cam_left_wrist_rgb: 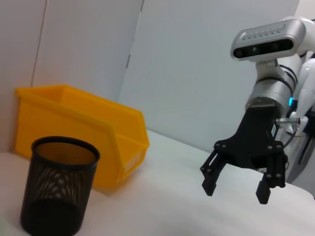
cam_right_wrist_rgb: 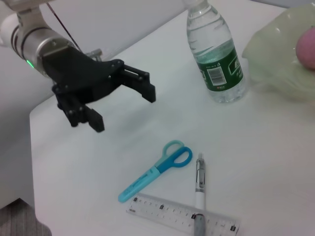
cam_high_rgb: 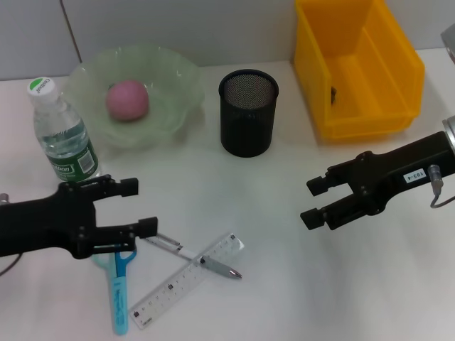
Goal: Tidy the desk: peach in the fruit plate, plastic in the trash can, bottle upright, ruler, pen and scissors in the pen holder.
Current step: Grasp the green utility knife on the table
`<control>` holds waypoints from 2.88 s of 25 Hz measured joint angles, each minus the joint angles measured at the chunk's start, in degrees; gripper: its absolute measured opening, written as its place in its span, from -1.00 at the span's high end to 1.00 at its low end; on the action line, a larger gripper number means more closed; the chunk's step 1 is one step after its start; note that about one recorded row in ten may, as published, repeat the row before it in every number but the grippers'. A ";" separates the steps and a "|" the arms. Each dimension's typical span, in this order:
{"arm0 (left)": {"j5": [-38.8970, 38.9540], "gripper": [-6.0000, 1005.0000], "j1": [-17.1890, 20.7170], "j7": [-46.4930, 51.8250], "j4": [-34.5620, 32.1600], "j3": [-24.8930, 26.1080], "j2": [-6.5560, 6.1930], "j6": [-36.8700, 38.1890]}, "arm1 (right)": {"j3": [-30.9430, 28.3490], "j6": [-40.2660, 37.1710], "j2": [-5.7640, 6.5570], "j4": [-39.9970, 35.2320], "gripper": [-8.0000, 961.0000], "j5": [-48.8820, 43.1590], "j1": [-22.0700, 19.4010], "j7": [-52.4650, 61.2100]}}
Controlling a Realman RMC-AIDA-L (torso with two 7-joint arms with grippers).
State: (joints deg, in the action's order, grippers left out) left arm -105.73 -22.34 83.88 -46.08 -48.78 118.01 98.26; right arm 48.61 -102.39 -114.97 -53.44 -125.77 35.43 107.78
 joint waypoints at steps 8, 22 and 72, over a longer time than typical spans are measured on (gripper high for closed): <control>-0.14 -0.72 4.08 18.23 -17.34 -0.52 -0.03 5.78 | -0.10 0.04 0.33 -0.14 -0.73 -0.09 -0.01 0.50; -23.56 -0.72 -3.93 40.86 -33.78 -5.19 -0.02 9.97 | -0.14 0.07 -0.08 -1.61 -0.73 -0.10 -0.70 0.99; -43.53 -0.53 -7.17 -2.78 -48.46 -51.50 -1.82 -1.70 | -1.62 -4.77 1.97 2.59 -0.73 0.36 0.15 5.29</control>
State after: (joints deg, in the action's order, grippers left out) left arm -149.25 -29.51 81.11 -94.54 -100.28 116.18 96.56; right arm 47.00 -107.17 -113.01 -50.84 -125.40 35.57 113.06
